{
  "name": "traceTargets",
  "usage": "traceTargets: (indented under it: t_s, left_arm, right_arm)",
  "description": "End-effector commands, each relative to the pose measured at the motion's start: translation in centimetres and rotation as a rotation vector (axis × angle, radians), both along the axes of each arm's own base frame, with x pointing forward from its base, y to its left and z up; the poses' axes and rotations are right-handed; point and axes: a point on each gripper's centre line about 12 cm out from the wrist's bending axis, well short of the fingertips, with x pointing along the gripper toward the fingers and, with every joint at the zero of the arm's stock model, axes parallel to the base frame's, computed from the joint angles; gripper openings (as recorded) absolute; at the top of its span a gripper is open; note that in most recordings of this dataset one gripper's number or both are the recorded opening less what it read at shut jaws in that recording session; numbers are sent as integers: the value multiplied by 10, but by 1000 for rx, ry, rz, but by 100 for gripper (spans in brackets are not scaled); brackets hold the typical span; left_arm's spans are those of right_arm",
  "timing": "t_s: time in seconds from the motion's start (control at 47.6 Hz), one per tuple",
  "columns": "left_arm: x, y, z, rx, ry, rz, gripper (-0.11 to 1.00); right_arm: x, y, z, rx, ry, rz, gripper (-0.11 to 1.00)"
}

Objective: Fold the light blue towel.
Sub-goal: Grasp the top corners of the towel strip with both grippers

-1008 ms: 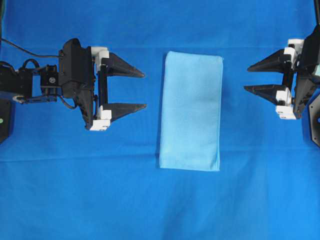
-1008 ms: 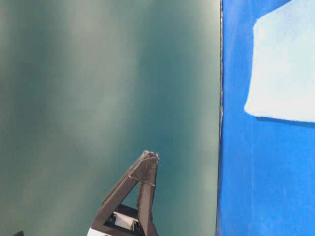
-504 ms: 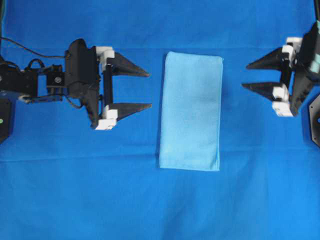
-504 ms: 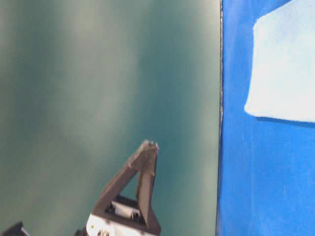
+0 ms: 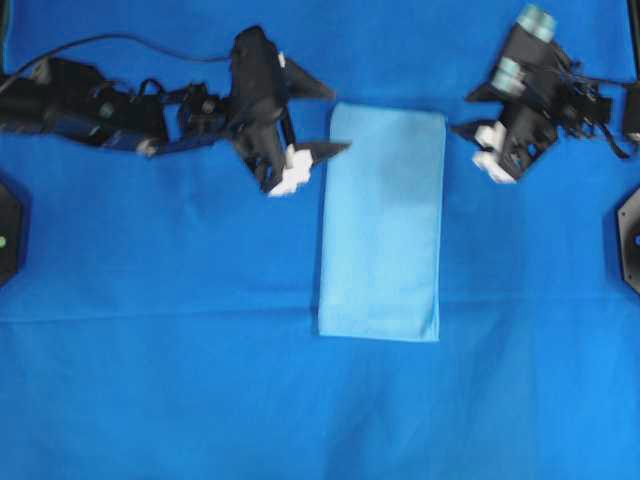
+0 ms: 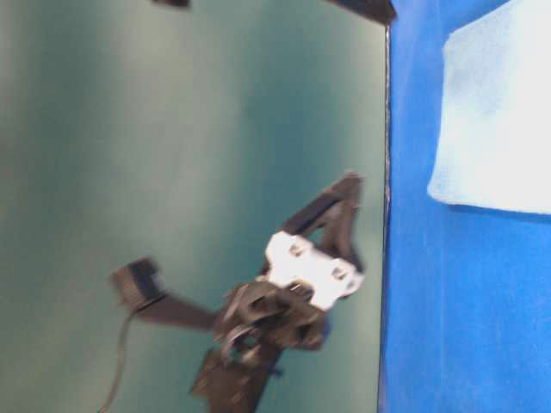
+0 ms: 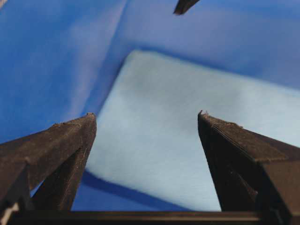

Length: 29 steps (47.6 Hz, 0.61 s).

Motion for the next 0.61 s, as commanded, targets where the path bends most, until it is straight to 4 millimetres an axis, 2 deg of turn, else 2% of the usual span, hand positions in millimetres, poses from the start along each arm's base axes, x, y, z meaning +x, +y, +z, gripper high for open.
traceTargets:
  t_s: [0.0,0.294,0.441,0.588]
  left_arm:
    - [7,15,2,6,-16,28,83]
    - [13,50,-39,-16,54,97,83]
    - [13,51,-56,-28,89,100,83]
    - [11,50,-68,-44,141,99,80]
  right_arm:
    - [13,-12,-4,-5,15,-3,60]
    - [30,-30,-39,34,94,-12,60]
    - [35,-32,-51,51,113,-7,60]
    - [36,-33,-54,54,121,-11,60]
